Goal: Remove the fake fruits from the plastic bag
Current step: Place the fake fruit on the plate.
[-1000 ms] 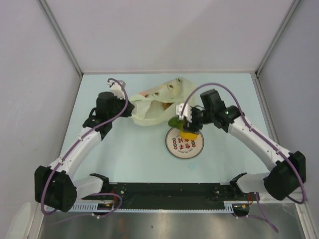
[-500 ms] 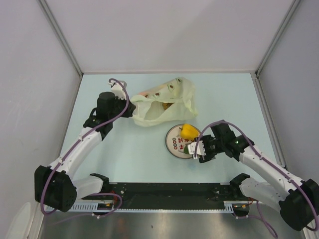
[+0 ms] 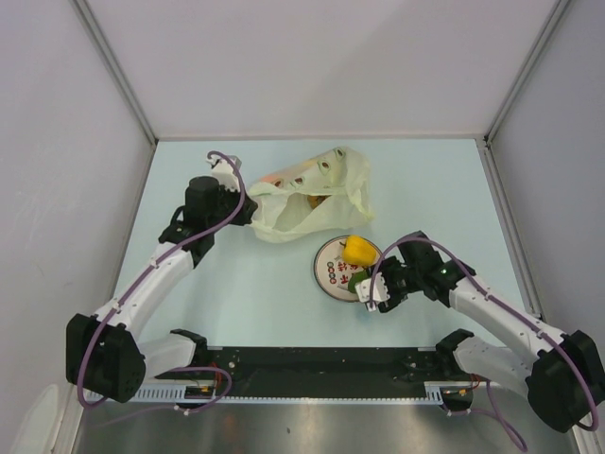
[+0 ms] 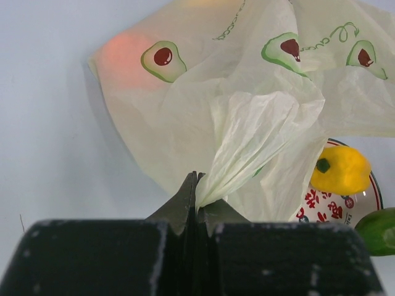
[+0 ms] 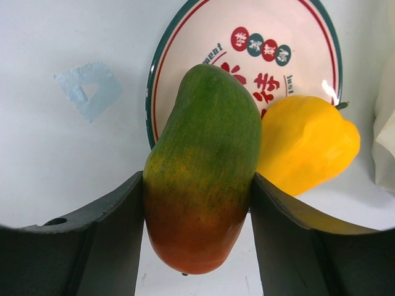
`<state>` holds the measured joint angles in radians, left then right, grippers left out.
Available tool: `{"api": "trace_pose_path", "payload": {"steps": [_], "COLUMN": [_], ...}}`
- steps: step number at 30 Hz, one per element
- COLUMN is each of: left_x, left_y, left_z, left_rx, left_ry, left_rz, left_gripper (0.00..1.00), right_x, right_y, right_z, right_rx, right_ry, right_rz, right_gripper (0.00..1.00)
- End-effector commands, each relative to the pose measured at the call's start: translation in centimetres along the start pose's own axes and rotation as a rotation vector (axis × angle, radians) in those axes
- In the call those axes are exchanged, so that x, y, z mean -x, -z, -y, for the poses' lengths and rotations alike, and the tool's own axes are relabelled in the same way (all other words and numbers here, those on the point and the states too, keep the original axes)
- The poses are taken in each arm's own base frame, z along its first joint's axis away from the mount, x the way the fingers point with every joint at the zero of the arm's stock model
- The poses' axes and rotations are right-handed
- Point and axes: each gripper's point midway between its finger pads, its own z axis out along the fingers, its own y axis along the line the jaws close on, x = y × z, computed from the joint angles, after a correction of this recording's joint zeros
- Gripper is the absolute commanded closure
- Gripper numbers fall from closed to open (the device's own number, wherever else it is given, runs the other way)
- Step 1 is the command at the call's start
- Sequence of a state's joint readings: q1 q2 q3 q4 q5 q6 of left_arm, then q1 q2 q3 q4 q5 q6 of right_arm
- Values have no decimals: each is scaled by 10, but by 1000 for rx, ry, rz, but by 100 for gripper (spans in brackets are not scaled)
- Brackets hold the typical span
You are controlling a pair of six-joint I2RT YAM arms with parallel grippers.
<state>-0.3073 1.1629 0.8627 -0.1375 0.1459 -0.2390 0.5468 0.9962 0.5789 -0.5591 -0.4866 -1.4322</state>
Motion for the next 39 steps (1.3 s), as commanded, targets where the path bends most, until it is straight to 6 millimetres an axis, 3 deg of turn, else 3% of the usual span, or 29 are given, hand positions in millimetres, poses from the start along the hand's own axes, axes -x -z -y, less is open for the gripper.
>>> {"api": "trace_pose_path", "payload": {"steps": [1,13,20,28,36,39], "left_x": [5,2,1,0,-2,-4], "left_y": [0,0,-1,-1,-1,-1], "left_z": [7,7,7,7,9,7], "left_rx": [-29,-34,-35,-37,-51,-45], "left_ry": [2,3,7,5,7,9], "left_rz": [20,14,12,11,8,5], "left_gripper": [100,100,100,100,100,100], "right_x": [3,-1,-7,-9,-8,-6], "right_y": [-5,-11,-16,-13,1,15], "right_z": [7,2,-3,-4,-8,1], "right_rx": [-16,5,14,9,-12,-81], "right_ry": [76,109,132,122,82,72], "right_rz": [32,34,25,10,0,0], "right_gripper": [83,78,58,43,27,21]}}
